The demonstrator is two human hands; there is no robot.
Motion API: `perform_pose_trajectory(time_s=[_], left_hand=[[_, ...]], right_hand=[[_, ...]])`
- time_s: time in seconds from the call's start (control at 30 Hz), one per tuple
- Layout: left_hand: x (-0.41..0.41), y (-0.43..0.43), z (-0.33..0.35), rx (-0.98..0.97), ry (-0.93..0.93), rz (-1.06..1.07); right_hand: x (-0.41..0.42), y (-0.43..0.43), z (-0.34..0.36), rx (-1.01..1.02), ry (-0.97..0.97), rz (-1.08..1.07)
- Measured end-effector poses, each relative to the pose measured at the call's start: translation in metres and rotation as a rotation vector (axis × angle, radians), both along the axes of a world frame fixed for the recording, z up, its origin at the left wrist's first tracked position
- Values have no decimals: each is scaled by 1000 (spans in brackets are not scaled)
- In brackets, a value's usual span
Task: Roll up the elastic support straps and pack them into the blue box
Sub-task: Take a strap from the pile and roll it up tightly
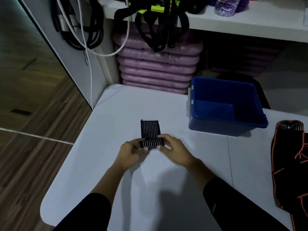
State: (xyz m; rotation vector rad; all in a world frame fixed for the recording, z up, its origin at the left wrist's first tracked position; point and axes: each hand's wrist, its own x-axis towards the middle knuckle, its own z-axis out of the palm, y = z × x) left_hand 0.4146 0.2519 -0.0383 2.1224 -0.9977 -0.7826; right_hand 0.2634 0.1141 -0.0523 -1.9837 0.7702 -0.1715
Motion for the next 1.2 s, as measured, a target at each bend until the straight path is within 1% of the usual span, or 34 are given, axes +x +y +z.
perform_pose_trajectory(time_s=[0.03,0.07,0.1,0.2,0.33,0.4,0.5,0.63,0.8,0.97,1.07,1.13,1.2], left_hand=[[1,-4,1,19,66,31],[1,-9,0,17,87,53],[0,-14,-3,14,92,87],[-5,-28,-10,9,16,206],[-9,-41,-17,39,-21,230],[-10,-45,-19,61,-32,237],[-11,-50,-22,76,-1,257],[-14,-44,-16,50,54,291],[-16,-38,-14,-37,124,307],[-13,-32,-10,-109,237,279],[-9,-28,-7,-122,291,250],[-6,-26,-3,-119,270,192],[-4,-25,-2,-151,257,181]], right_hand=[[3,0,1,78,-12,-44],[6,1,2,129,-26,-96],[10,2,0,131,-32,-156],[24,5,-10,24,39,-304],[37,11,-16,30,61,-289],[39,11,-18,68,78,-317],[40,9,-17,129,88,-374],[39,13,-13,147,47,-360],[34,11,-17,166,-52,-317],[29,7,-13,241,-54,-286],[28,6,-13,222,-46,-284],[28,4,-12,194,-48,-276],[27,2,-9,184,-75,-256]])
